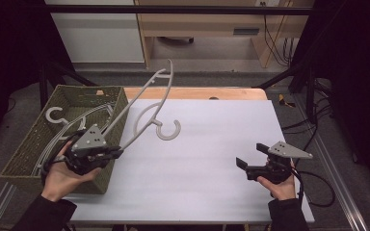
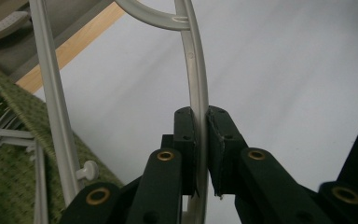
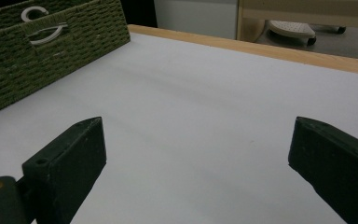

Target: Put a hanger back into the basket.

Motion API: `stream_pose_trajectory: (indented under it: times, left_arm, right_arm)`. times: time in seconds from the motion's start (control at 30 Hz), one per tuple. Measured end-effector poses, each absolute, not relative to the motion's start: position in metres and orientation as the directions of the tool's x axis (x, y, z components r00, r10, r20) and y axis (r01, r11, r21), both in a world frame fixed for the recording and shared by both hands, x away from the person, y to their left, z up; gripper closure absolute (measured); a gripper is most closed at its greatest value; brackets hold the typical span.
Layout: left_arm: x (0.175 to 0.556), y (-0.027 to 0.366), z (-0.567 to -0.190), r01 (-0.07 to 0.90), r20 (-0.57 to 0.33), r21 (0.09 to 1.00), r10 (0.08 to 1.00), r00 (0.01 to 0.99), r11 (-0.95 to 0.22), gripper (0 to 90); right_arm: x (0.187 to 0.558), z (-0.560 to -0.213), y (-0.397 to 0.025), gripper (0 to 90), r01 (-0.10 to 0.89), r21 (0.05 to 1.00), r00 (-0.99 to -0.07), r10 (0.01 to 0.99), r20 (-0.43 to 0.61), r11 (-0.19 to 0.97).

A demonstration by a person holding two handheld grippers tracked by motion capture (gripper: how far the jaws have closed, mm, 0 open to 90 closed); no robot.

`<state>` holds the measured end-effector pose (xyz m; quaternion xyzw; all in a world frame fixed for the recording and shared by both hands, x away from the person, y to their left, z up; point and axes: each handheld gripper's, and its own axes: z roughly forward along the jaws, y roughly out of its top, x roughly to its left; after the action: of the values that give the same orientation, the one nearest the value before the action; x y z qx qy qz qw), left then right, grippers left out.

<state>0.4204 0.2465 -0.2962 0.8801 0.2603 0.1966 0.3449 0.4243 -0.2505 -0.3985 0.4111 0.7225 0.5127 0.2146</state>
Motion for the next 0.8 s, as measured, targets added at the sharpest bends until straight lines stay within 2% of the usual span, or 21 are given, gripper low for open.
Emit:
stream_pose_trajectory:
  times: [0.27, 0.8]
  left_arm:
    - [0.435, 0.287, -0.289, 0.363, 0.177, 0.666, 0.611, 0.772, -0.651, 82.2]
    - [0.451, 0.352, -0.315, 0.47, 0.123, 0.628, 0.675, 0.727, -0.621, 82.2]
  right_arm:
    - [0.425, -0.399, -0.251, 4.4, 0.376, 0.917, -0.568, 0.815, 0.113, 0.134]
    - [0.426, -0.401, -0.251, 4.5, 0.383, 0.914, -0.565, 0.818, 0.113, 0.138]
